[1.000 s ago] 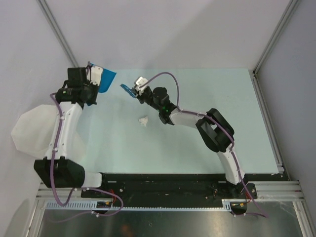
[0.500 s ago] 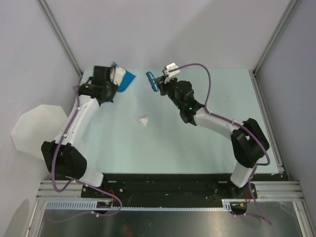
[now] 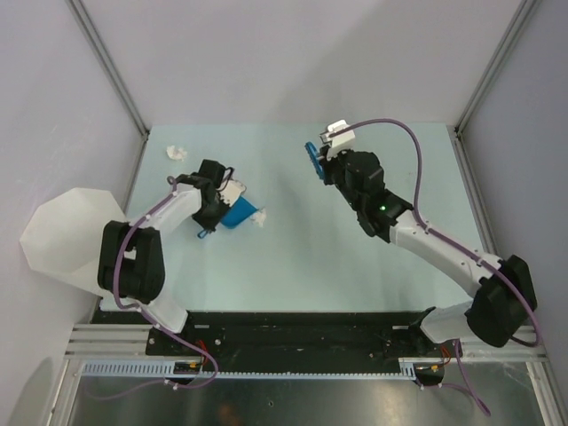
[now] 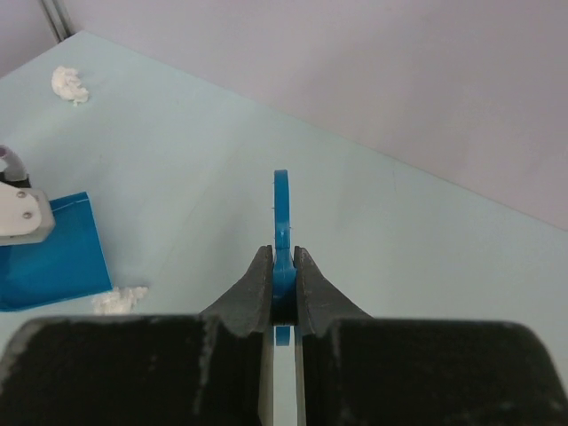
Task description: Sweep away the paper scraps from the table
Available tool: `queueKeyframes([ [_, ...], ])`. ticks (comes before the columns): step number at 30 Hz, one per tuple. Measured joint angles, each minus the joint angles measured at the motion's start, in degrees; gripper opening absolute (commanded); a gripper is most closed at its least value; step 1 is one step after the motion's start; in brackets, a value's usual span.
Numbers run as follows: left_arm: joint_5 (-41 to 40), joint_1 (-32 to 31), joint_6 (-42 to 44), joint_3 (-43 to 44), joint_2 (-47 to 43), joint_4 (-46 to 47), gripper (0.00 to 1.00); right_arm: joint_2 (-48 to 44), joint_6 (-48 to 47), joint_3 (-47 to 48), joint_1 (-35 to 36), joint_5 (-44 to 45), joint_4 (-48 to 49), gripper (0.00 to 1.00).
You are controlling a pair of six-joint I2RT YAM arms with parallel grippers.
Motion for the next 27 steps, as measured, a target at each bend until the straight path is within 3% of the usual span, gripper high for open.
queueKeyframes([
  [7, 5.4, 0.7, -4.8, 0.0, 5.2, 1.2, 0.0, -4.4, -0.5, -1.7, 0.2, -0.6, -4.0, 0.0],
  [17, 7.4, 4.9, -10.0, 0.5, 4.7, 5.6, 0.0, -5.0, -0.9, -2.6, 2.1, -1.6, -8.2, 0.0],
  [24, 7.2, 8.4, -9.7, -5.5, 0.7, 6.6, 0.0, -5.4, -1.9, -2.6, 3.7, -2.8, -9.8, 0.0],
  [27, 7.3, 8.8, -8.8, -7.8, -0.7, 6.2, 0.13, -5.7, -2.9, -2.6, 4.5, -5.7, -10.2, 0.0],
])
